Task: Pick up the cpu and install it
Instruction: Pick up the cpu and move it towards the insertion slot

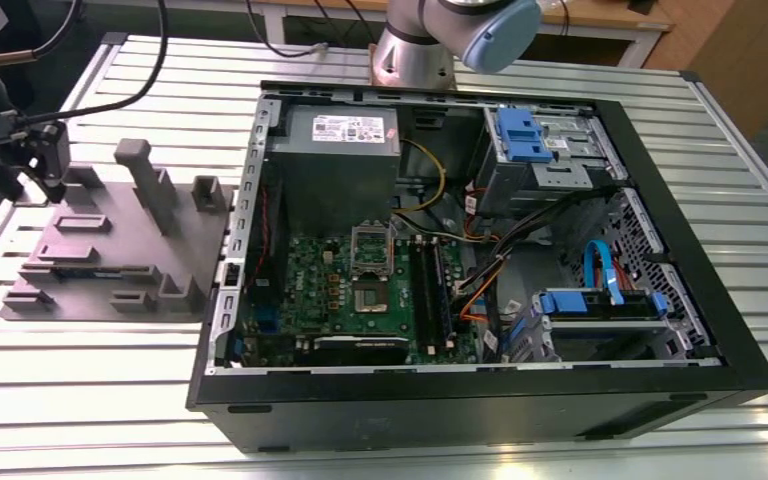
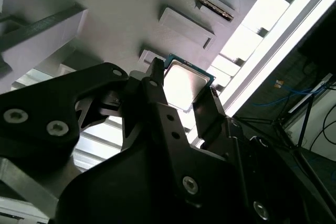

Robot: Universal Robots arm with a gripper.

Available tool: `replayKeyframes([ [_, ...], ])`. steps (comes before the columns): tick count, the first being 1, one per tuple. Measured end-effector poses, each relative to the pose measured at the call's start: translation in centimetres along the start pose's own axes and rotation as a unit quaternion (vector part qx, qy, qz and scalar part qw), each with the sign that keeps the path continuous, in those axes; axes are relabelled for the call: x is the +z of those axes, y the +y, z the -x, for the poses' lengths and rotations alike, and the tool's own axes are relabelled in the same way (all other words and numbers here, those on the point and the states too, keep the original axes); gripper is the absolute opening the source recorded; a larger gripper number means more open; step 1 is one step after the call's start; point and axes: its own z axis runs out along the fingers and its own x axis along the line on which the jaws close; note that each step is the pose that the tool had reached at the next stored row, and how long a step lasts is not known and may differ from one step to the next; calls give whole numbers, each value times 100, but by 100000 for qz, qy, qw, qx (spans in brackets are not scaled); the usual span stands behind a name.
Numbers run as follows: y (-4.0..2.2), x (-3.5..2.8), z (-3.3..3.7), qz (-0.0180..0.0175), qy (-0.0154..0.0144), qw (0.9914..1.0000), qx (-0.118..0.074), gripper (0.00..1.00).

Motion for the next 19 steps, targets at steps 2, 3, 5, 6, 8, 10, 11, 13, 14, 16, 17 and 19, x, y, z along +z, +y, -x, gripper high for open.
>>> replayKeyframes([
  [2,1,-27,0,1,-4,100000,14,47],
  [3,2,-43,0,2,-5,100000,20,47],
  [5,3,-71,0,1,-6,100000,35,47],
  [6,4,-89,0,1,-3,100000,39,47],
  [8,5,-128,0,0,-2,100000,42,47],
  [10,7,-162,-1,1,-5,100000,44,47],
  [11,8,-178,-1,3,-6,100000,44,47],
  [13,8,-185,0,5,-10,100000,40,47],
  [14,8,-184,0,7,-13,100000,42,47],
  [16,8,-186,-1,3,-8,100000,42,47],
  [17,8,-186,-1,2,-8,100000,42,47],
  [19,8,-188,4,-5,7,100000,43,47],
])
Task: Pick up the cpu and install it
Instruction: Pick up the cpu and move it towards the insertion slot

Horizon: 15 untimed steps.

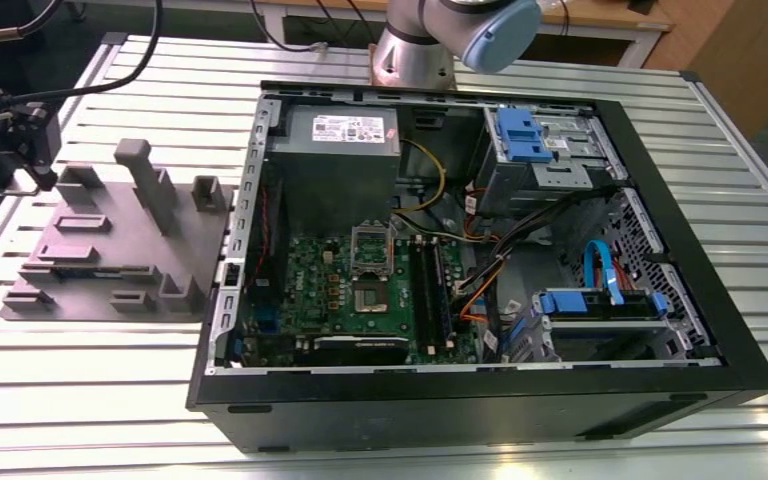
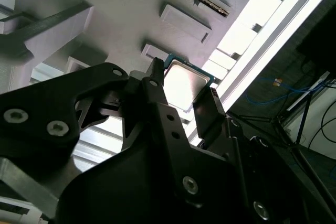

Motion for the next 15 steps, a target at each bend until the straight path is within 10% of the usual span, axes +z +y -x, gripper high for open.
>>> replayKeyframes([
  [10,1,-5,32,-2,8,100000,0,47],
  [15,6,-122,31,10,-8,100000,-1,47],
])
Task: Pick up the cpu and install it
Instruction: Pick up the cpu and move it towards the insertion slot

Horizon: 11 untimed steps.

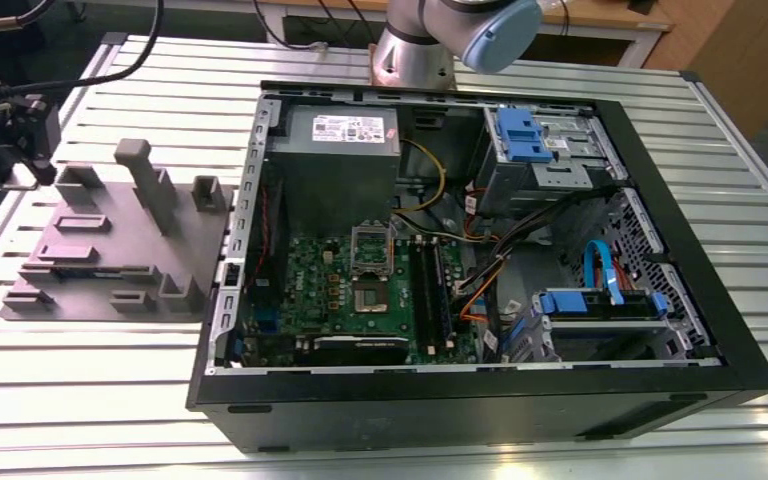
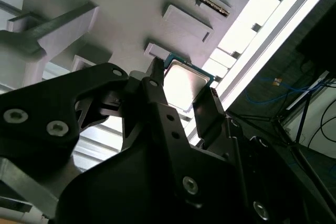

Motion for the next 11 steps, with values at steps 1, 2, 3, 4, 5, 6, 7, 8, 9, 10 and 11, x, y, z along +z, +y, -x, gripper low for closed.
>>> replayKeyframes([
  [1,1,-30,0,1,-2,100000,1,47],
  [2,2,-57,0,0,-2,100000,-1,47],
  [3,4,-87,-1,0,0,100000,1,47],
  [4,5,-119,-1,-1,0,100000,2,47],
  [5,7,-155,-1,0,-2,100000,0,47],
  [6,8,-191,-1,-2,1,100000,0,47],
  [7,9,-222,-1,-2,2,100000,1,47],
  [8,11,-250,-1,-2,0,100000,2,47],
  [9,12,-280,-2,1,-2,100000,4,47],
  [10,13,-306,-2,1,-3,100000,1,47],
  [11,14,-324,-2,-4,2,100000,1,47],
])
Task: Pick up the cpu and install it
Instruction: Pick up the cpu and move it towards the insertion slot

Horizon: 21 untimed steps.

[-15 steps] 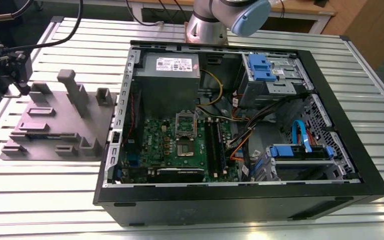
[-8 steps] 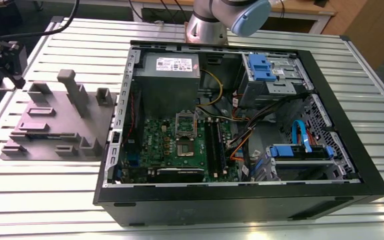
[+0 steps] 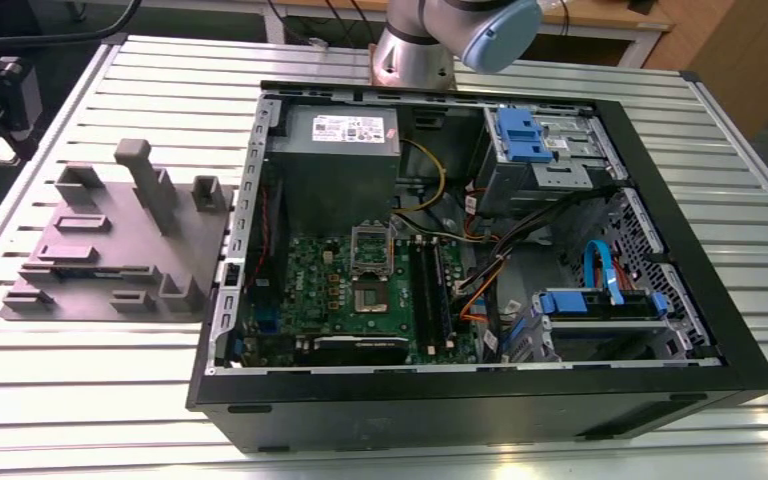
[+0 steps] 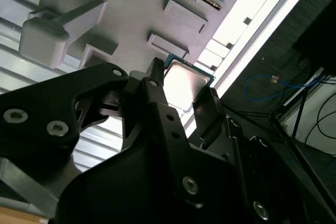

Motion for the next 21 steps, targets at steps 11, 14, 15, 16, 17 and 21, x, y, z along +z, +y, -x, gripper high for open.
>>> replayKeyframes([
  [11,0,-7,4,1,2,100000,-3,47],
  [14,0,-5,58,2,3,100000,-3,47],
  [15,1,-5,94,-2,7,100000,-1,47],
  [16,3,-3,131,2,4,100000,0,47],
  [17,4,-1,176,7,-5,100000,-1,47],
  [21,6,-1,245,5,-3,100000,3,47],
])
